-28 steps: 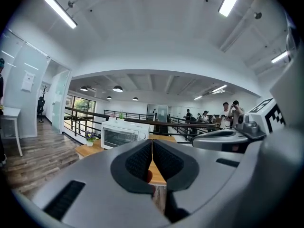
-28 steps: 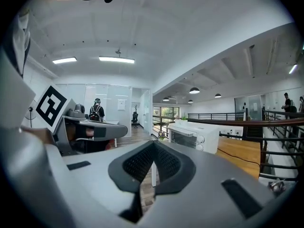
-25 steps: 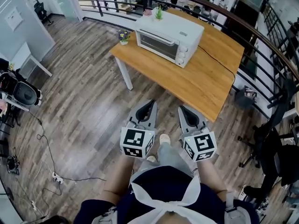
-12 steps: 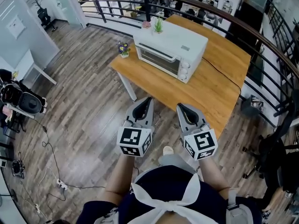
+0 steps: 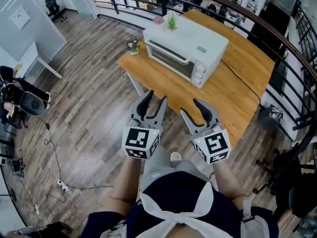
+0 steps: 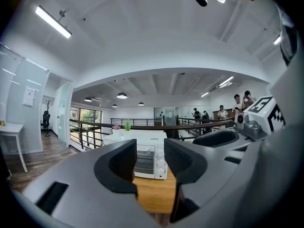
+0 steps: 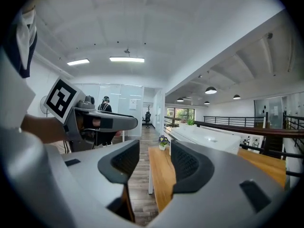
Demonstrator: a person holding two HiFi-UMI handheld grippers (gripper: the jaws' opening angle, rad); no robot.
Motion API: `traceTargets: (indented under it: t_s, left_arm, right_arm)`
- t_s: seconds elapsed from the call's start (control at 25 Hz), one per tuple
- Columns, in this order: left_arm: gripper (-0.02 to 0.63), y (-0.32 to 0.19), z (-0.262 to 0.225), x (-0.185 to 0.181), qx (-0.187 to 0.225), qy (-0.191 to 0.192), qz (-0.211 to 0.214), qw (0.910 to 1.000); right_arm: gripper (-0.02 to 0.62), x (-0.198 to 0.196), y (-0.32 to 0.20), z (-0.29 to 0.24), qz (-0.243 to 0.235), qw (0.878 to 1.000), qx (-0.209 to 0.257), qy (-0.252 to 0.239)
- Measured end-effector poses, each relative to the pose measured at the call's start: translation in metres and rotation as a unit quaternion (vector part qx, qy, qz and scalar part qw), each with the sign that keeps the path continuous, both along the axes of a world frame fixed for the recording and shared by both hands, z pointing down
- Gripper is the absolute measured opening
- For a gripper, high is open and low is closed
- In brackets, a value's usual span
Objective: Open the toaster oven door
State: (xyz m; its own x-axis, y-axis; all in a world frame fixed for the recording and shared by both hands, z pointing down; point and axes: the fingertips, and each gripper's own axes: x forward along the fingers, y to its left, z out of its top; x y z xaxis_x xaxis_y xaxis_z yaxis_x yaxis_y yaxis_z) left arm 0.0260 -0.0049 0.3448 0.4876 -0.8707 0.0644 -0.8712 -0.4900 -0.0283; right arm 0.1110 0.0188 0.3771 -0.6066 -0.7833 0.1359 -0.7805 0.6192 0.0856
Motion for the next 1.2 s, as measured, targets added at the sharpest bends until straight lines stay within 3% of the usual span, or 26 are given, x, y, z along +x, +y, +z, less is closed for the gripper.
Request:
traceTargets:
  t_s: [0.28,0.6,1.2]
  left_arm:
    - [0.202,-0.025,0.03,0.005,-0.027,-0.049,0.0,0.9984]
    - [0.206,-0.069,0.045,-0.011,-0.05,-0.064,0.012,0.9966]
    - [0.206,-0.21,0.041,-0.045,-0.059,-0.098,0.071,0.9909]
  right_arm:
    - [0.216,0.002,-0.02,0.018,-0.008,0.999,-0.019,0.026]
    - [0.204,0.001,-0.057,0.03,0.004,0.999,-0.035,0.035]
    - [0.192,-0.013,-0.167,0.031,0.071,0.995,-0.051,0.046]
